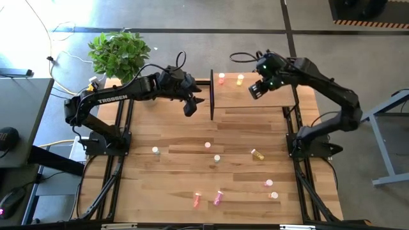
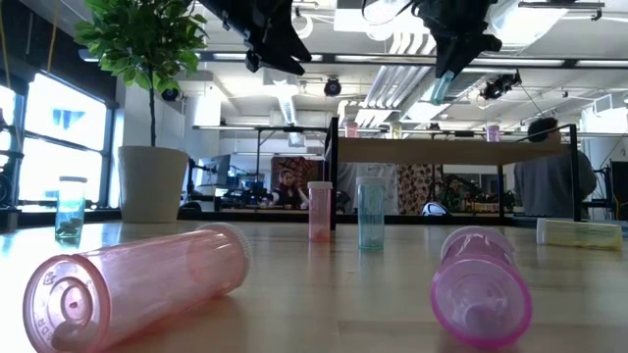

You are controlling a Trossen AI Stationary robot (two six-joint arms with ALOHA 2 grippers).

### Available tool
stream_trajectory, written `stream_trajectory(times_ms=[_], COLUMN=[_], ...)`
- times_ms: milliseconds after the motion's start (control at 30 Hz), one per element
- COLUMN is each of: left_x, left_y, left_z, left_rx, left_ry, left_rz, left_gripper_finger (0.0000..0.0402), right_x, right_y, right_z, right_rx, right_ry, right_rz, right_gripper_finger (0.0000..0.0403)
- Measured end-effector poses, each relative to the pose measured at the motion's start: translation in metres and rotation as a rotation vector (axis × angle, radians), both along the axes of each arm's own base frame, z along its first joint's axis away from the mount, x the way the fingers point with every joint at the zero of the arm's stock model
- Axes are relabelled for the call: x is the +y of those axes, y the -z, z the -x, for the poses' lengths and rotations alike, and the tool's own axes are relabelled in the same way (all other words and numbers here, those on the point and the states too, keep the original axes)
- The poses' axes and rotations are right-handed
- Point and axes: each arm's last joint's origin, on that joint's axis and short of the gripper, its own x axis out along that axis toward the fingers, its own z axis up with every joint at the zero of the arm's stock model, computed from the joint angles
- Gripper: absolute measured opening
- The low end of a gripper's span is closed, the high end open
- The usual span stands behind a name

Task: Pick and place medicine bottles onto shelf by color
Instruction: Put the top right blue pill bottle on the shelf

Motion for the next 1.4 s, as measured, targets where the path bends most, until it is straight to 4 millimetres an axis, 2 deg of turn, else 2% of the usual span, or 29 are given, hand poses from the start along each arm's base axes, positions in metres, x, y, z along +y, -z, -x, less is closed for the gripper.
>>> stream_trajectory(times_ms=[133,400,733,1100,1400], left_x=[0.000,0.000,0.000,0.000,0.000], left_y=[0.000,0.000,0.000,0.000,0.000], left_z=[0.000,0.000,0.000,0.000,0.000], left_rx=[0.004,-0.002,-0.005,-0.005,-0.005], left_ry=[0.000,-0.009,-0.012,-0.011,-0.011], left_rz=[0.002,0.014,0.017,0.016,0.016], left_gripper_finger=[0.0216,0.0216,0.0216,0.0216,0.0216], right_x=[-0.015,-0.047,-0.077,-0.095,-0.098], right_y=[0.001,0.018,0.034,0.051,0.053], right_z=[0.000,0.005,0.003,-0.005,-0.007], right_rx=[0.090,0.208,0.264,0.288,0.277], right_ry=[0.006,0.014,-0.059,-0.105,-0.123], right_rz=[-0.006,-0.045,-0.052,-0.088,-0.078], right_gripper_finger=[0.0112,0.0112,0.0112,0.0112,0.0112])
